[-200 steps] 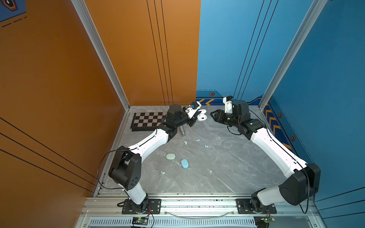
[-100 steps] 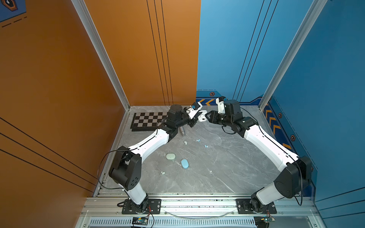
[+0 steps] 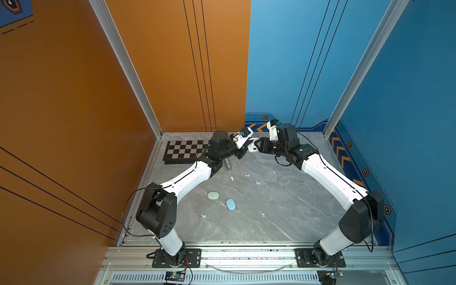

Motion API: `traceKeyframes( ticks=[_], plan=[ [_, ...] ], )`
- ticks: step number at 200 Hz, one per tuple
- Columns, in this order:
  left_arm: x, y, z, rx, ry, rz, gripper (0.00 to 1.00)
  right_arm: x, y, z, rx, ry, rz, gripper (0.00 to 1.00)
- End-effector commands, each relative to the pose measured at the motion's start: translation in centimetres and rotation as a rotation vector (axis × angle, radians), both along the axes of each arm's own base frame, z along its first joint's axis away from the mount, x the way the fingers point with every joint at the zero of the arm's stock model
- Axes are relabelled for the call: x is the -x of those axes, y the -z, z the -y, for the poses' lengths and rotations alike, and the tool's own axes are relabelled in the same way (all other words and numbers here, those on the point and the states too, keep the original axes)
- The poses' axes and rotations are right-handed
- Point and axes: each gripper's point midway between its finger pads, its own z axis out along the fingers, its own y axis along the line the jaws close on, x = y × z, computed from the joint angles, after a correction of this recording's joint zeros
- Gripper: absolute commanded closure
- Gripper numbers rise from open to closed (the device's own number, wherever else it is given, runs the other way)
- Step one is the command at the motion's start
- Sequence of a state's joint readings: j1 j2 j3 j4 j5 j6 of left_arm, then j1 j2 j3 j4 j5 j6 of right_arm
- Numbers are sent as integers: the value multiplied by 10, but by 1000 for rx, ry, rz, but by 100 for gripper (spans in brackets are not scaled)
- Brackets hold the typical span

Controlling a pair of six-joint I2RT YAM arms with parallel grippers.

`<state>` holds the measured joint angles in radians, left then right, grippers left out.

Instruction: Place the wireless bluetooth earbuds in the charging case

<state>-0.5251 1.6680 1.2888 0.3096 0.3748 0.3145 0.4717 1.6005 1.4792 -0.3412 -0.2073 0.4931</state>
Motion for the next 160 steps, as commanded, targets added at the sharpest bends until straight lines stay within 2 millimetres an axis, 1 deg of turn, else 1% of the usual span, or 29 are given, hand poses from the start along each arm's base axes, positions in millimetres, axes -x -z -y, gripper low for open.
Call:
traceKeyframes(
  ticks=[1, 18, 74, 123, 160],
  plan=[
    [4, -23, 0, 32, 5, 34, 100, -2, -4, 2, 28, 8, 19, 59],
    [1, -23, -3, 32, -2, 35, 100, -3, -6, 2, 25, 6, 21, 58],
    [0, -24, -3, 35, 0, 34, 100, -3, -7, 1, 27, -4, 28, 56],
    [1, -25, -2, 40, 9, 33, 100, -6, 1, -2, 61, -7, 28, 51],
    [2, -24, -4, 37, 4, 31, 100, -5, 0, -4, 61, -10, 34, 50]
  ],
)
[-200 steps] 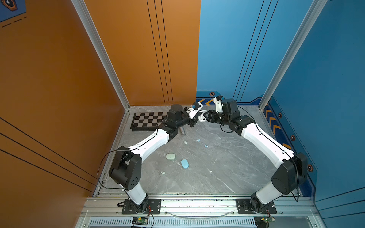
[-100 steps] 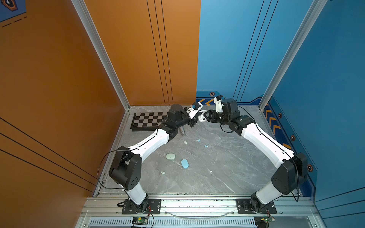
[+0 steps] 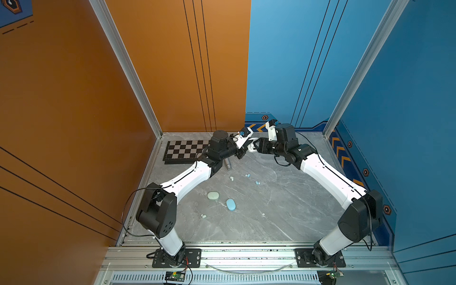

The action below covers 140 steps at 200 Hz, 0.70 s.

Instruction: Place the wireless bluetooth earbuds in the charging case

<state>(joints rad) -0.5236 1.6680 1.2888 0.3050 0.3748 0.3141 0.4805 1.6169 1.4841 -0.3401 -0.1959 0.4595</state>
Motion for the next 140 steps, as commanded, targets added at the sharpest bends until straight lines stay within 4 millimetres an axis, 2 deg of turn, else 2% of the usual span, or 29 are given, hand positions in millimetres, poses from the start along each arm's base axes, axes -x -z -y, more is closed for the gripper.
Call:
traceKeyframes(
  ticks=[1, 45, 71, 90, 107, 118, 140],
  plan=[
    [2, -26, -4, 39, 4, 37, 100, -3, -6, 0, 27, 6, 25, 50],
    [-1, -25, -12, 45, -8, 26, 100, 2, -21, 9, 31, 28, 63, 50],
    [1, -21, -11, 46, 0, 15, 100, 6, -47, 13, 10, 34, 118, 50],
    [6, -14, -6, 40, 21, 0, 100, 12, -69, 26, -21, 59, 155, 50],
    [11, -3, 3, 27, 47, -18, 100, 17, -80, 51, -47, 135, 165, 50],
    [15, 5, 11, 20, 64, -33, 100, 19, -78, 77, -51, 222, 160, 50],
    [23, 25, 32, -4, 109, -64, 100, 24, -54, 132, -52, 418, 76, 50]
  ],
)
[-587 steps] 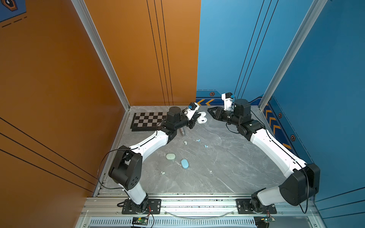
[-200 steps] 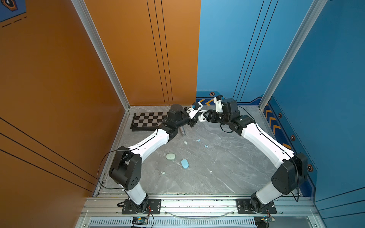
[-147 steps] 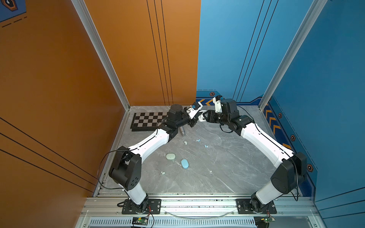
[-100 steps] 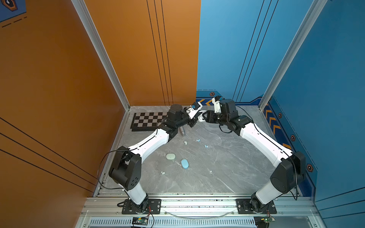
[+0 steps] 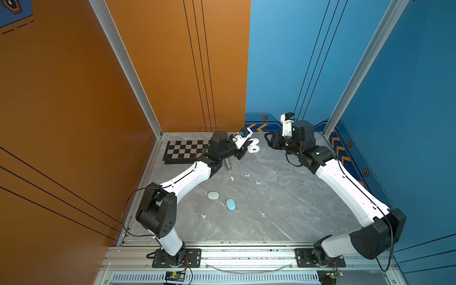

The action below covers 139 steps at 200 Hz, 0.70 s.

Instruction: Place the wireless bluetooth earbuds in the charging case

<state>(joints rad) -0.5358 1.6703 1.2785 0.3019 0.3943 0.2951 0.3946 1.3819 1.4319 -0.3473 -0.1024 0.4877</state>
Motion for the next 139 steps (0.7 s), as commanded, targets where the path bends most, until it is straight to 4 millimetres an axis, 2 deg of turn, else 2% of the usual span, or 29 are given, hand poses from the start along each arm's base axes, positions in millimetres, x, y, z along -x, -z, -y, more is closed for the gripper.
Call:
traceKeyframes(
  ticks=[1, 26, 44, 60, 91, 116, 139],
  plan=[
    [17, 20, 27, -11, 84, -34, 100, 4, 26, 63, -22, 242, -99, 50],
    [28, 51, 56, -49, 139, -75, 100, 16, 81, 129, -108, 497, -327, 53],
    [38, 76, 78, -78, 180, -112, 100, 26, 115, 151, -154, 591, -444, 56],
    [50, 99, 97, -100, 224, -144, 100, 34, 135, 155, -145, 622, -496, 56],
    [70, 137, 133, -109, 280, -180, 100, 53, 169, 148, -116, 589, -626, 56],
    [80, 160, 154, -92, 301, -209, 100, 69, 187, 146, -103, 583, -699, 56],
    [86, 180, 168, -107, 322, -219, 100, 75, 199, 146, -101, 589, -760, 56]
  ],
)
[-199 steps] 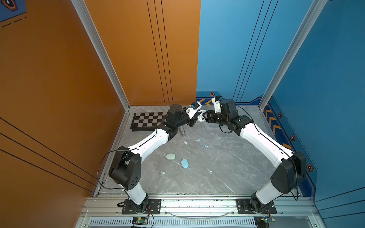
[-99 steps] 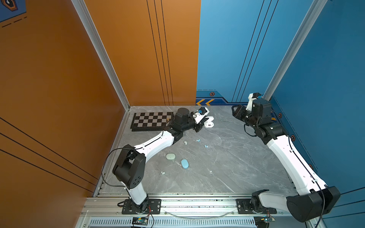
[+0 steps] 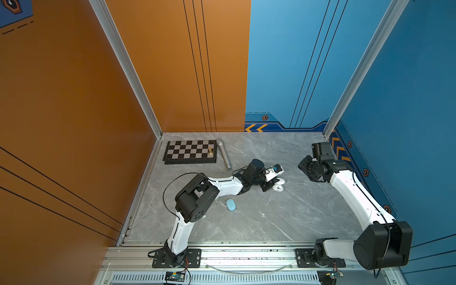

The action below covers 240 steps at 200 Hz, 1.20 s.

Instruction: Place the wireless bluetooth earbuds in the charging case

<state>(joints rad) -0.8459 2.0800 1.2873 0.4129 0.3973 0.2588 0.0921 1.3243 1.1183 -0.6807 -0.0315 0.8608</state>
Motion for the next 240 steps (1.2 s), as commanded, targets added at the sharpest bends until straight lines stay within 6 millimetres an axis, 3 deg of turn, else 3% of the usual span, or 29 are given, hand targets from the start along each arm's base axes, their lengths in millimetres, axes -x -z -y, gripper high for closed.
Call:
traceKeyframes(
  ticks=[1, 17, 60, 114, 157, 204, 240],
  plan=[
    [-2, -10, 22, 68, 17, 25, 100, 19, 21, -3, -31, 6, -116, 56],
    [-3, -1, 30, 66, 21, 24, 100, 17, 22, -2, -38, -5, -147, 56],
    [-5, -5, 48, 92, 44, 38, 98, 7, 12, 1, -39, -28, -155, 55],
    [6, -2, 46, 101, 48, -29, 94, 6, 13, -3, -72, -16, -162, 55],
    [19, 19, 51, 82, 46, -101, 94, 11, 14, -4, -71, -31, -163, 53],
    [22, 28, 56, 82, 55, -119, 79, 19, 17, -2, -111, -39, -171, 46],
    [23, 36, 55, 71, 59, -124, 77, 22, 14, 1, -104, -40, -158, 45]
  ],
)
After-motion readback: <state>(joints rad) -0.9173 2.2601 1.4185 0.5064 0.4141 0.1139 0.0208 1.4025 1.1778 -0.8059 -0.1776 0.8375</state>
